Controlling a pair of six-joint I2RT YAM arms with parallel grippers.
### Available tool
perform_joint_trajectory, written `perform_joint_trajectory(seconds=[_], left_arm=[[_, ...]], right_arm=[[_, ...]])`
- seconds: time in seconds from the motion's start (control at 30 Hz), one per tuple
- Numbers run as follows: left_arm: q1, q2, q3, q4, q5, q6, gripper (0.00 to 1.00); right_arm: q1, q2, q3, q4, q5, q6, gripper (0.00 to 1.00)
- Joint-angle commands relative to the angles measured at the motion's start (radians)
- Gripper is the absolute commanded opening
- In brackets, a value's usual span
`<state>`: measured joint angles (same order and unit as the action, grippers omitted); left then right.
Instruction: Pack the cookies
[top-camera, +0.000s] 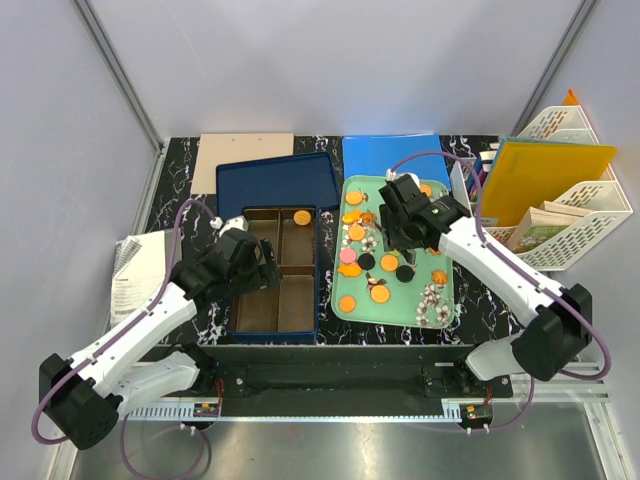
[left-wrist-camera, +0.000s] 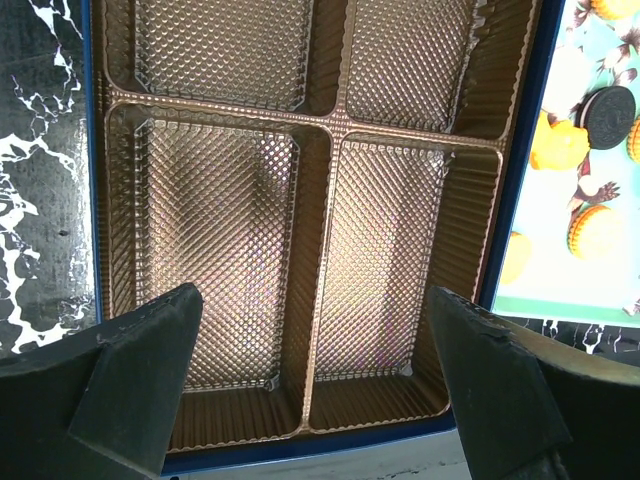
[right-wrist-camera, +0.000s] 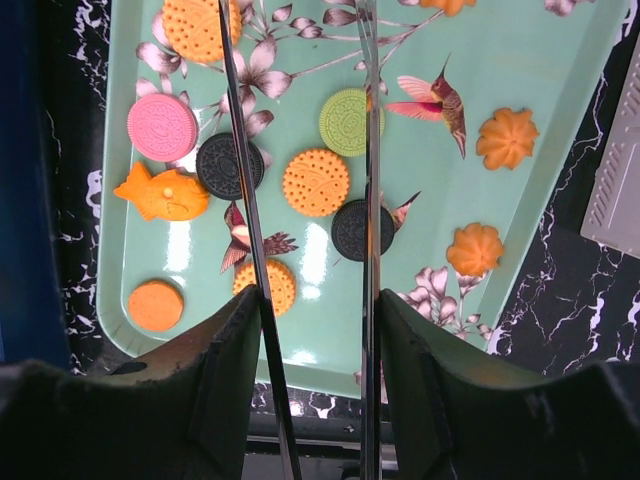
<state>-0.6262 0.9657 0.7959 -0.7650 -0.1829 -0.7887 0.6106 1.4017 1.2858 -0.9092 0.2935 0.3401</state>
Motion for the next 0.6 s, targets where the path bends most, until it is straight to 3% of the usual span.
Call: perform_joint_trajectory(seconds=[0.0,0.43,0.57], left_arm=[[-0.003,0.001,0.026,0.039,0.008,-0.015,0.99],[-0.003,0.028,0.045,0.038,-0.001,0.003,0.99],[-0.004,0.05,0.054,0.038,-0.001,0.014,0.99]], right_arm=[[0.003,0.058,0.046,0.036,-0.022,-0.052,0.54],[0.069,0.088,0.067,0.084,-0.099,-0.026,0.52],[0.075,0.124,0.067,0.093,-0.096,-0.019,0.56]])
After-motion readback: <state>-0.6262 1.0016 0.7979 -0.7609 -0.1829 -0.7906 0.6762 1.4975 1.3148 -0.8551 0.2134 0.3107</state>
